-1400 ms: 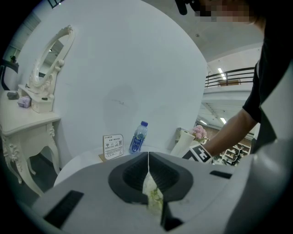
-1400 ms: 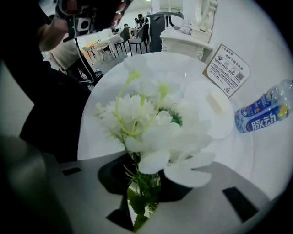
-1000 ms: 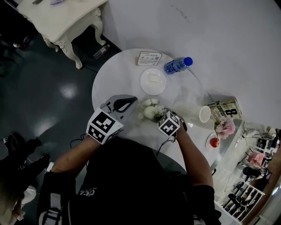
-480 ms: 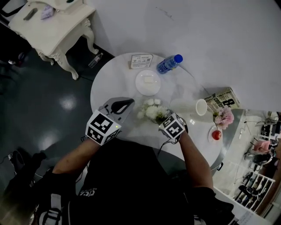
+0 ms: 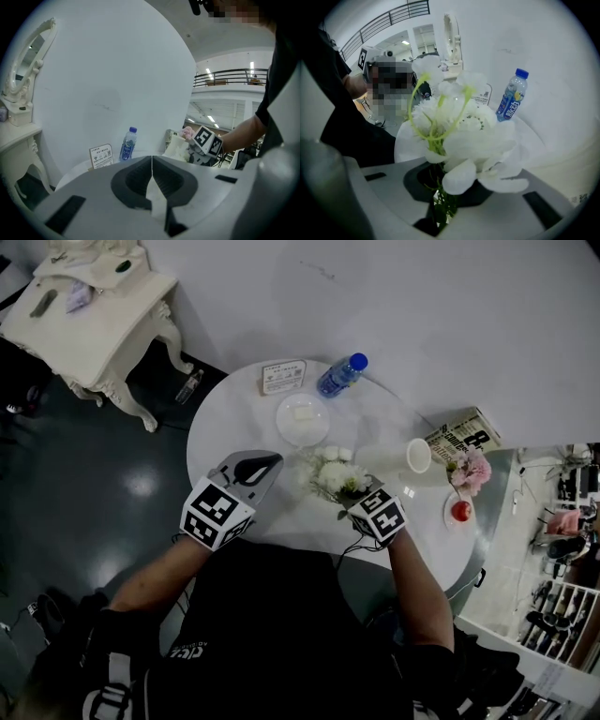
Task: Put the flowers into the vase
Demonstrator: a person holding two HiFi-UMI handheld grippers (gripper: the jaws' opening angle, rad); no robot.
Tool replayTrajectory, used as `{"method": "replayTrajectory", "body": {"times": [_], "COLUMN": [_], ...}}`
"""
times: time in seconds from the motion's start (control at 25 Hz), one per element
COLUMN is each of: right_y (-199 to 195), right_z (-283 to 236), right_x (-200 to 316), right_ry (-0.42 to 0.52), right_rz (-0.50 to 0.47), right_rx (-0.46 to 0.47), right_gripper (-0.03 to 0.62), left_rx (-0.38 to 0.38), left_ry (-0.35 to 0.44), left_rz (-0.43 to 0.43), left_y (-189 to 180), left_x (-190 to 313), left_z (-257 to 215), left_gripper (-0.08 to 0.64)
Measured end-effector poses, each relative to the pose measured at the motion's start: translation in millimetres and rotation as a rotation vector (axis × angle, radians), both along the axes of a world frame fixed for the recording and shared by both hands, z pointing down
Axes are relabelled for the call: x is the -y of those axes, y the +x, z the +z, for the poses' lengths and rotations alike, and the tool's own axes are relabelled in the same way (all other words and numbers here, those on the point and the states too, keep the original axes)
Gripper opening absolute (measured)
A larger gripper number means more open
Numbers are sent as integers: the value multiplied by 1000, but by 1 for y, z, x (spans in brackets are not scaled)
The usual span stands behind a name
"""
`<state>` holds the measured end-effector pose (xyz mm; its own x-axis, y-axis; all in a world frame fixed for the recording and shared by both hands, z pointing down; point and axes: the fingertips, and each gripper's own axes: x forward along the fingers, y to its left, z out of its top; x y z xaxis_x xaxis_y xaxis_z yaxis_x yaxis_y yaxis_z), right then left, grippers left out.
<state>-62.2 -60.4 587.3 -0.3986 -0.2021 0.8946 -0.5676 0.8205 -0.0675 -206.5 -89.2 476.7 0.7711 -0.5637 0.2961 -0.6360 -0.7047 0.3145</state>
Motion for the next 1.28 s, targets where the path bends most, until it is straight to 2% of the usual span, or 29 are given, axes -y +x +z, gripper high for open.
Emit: {"method": "replayTrajectory", "body": {"times": [0.52,0.96,1.28], "right_y": [10,42,69], "right_z": [-62,-126,-165], "right_x": [-9,-11,-10], "right_ry": [91,188,239], "right_rz": [10,27,64], "right_rx": [147,261,360], "right_gripper": [72,73,72], "left_rx": [40,71,84], "left_ry": [11,1,1], "left_rz": [2,2,39], "left_y": [35,76,115], "left_x": [7,10,12], "left_z": [-9,-9,-9], "left_gripper": [11,11,11]}}
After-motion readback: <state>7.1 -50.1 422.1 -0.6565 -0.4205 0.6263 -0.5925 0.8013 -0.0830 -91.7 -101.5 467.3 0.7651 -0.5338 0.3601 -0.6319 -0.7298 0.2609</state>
